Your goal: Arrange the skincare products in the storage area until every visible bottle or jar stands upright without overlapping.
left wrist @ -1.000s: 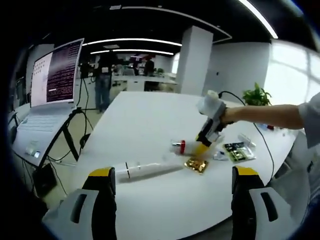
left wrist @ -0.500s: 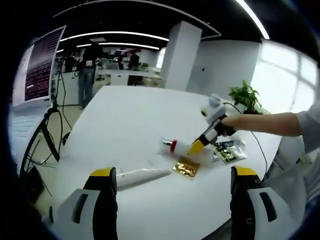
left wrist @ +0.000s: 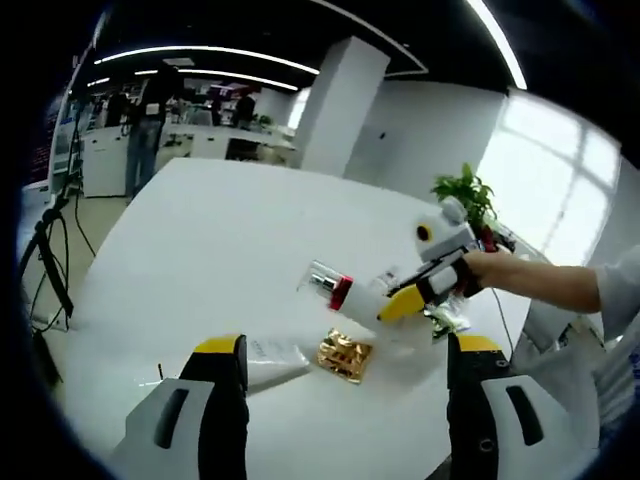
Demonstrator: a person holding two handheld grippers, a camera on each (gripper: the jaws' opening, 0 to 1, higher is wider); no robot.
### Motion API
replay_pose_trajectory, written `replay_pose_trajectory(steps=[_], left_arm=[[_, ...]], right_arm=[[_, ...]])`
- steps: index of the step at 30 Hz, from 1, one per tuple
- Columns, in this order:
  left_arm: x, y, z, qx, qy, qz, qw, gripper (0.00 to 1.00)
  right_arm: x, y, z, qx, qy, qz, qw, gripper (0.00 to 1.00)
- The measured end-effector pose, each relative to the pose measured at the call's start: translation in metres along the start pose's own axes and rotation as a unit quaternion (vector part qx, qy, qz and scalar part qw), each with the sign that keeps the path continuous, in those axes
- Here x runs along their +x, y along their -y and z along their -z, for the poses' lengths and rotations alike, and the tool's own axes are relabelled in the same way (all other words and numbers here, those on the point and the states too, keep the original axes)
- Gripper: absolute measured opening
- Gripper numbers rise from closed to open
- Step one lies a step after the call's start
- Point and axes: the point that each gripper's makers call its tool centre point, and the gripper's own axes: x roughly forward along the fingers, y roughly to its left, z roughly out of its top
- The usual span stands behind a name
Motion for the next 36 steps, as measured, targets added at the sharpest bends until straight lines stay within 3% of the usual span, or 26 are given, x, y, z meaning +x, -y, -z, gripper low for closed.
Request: replay_pose_trajectory(steps=[6, 17, 20, 24, 29, 36], left_arm=[[0.032, 0.006, -0.008, -0.036, -0.012, 0.049, 0.9981, 0.64], [0.07, 0.05, -0.023, -0.072, -0.01, 0.126, 0.9894, 0.42], [0.075, 0.065, -0.025, -0.084, -0.01, 0.159, 0.9836, 0.39], [0.082, 0.079, -0.03, -0.129, 0.0, 0.201, 0.971, 0.39], [0.084, 0.092, -0.035, -0.131, 0.002, 0.251, 0.9592, 0.35], [0.089, 0.109, -0.029, -0.098, -0.025, 0.273, 0.9566, 0.32]], right_arm=[[-0.014, -0.018, 0.001, -0.002, 0.03, -0.02, 0.9994, 0.26], [-0.049, -0.04, 0.006, -0.009, 0.074, -0.035, 0.9966, 0.26], [-0.058, -0.046, 0.008, -0.014, 0.084, -0.04, 0.9955, 0.26], [-0.066, -0.05, 0.014, -0.019, 0.089, -0.039, 0.9951, 0.26], [-0.078, -0.056, 0.023, -0.023, 0.101, -0.045, 0.9936, 0.27], [-0.089, -0.053, 0.042, -0.047, 0.084, -0.023, 0.9951, 0.27]])
